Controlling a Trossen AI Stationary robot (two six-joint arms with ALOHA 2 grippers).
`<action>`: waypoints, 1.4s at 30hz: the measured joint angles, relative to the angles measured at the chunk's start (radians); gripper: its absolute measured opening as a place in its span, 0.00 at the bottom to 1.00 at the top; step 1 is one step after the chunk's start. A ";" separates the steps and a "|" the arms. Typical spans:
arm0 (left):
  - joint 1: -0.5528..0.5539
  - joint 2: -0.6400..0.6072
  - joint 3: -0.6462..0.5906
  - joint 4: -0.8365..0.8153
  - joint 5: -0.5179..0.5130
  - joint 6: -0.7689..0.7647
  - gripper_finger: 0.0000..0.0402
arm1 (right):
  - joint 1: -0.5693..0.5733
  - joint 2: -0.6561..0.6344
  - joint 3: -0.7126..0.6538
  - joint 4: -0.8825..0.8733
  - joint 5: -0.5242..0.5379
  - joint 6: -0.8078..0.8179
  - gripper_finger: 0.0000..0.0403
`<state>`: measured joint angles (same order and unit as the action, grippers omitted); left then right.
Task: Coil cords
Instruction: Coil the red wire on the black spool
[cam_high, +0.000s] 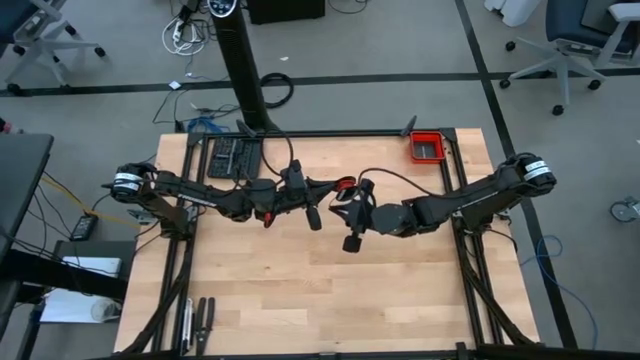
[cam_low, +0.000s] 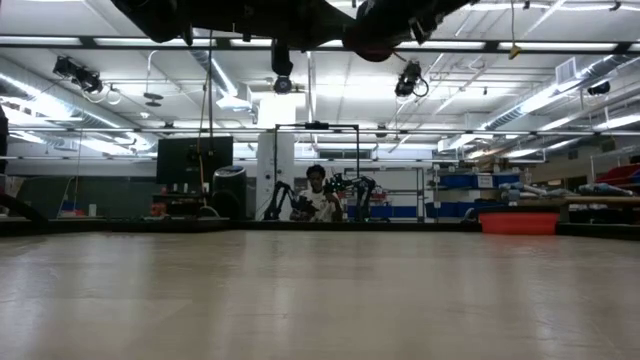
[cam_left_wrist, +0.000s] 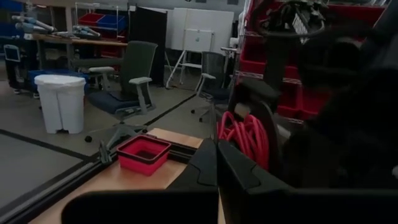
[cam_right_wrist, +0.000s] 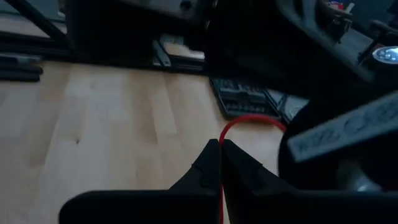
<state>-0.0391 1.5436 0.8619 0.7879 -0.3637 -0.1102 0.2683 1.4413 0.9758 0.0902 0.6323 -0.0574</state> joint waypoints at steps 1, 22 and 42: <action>0.000 0.000 0.000 -0.004 0.000 0.001 0.00 | 0.002 0.000 0.006 0.000 0.000 0.000 0.00; 0.013 -0.020 0.001 -0.134 0.084 0.121 0.00 | 0.020 -0.178 0.136 -0.412 0.087 0.067 0.00; 0.013 -0.075 0.000 -0.183 0.115 0.103 0.00 | 0.025 -0.185 0.136 -0.604 0.106 0.163 0.12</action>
<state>-0.0263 1.4689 0.8616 0.6048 -0.2489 -0.0074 0.2931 1.2568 1.1118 -0.5136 0.7382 0.1054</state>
